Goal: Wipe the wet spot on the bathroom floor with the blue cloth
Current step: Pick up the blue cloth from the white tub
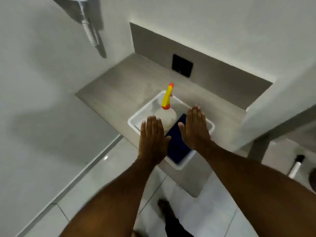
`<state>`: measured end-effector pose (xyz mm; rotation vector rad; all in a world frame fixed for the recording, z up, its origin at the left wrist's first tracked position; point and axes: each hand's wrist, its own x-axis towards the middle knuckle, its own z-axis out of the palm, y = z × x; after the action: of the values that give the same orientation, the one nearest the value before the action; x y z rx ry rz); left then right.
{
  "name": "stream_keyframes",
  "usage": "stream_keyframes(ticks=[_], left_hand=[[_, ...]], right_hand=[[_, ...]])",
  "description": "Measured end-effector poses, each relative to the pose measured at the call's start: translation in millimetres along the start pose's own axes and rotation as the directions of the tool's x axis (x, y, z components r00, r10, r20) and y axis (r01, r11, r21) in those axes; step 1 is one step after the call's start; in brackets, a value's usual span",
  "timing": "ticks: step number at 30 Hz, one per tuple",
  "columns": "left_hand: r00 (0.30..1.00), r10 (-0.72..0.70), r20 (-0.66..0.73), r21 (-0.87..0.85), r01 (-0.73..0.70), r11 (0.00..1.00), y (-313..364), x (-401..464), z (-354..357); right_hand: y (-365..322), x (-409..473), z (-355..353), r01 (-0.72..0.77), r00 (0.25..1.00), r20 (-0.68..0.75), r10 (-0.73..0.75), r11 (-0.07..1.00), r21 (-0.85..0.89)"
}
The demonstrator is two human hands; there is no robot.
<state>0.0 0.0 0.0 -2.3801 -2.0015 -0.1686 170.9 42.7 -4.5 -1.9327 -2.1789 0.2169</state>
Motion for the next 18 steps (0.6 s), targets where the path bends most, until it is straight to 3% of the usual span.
stream_keyframes(ticks=[11,15,18], left_hand=[[0.946,-0.185,0.266,-0.015,0.196,0.980,25.1,28.3,23.0],[0.909,-0.204,0.364,0.042,0.203,0.978,31.9,35.6,26.3],[0.872,-0.237,0.428,-0.025,0.273,0.962,34.6,41.3,24.0]], right_hand=[[23.9,18.4,28.8,-0.016,0.988,0.151,0.014,1.000,0.013],[24.2,24.7,33.6,-0.075,0.976,0.202,0.082,0.996,-0.044],[20.0,29.7,35.1,-0.134,0.960,0.241,0.143,0.989,-0.054]])
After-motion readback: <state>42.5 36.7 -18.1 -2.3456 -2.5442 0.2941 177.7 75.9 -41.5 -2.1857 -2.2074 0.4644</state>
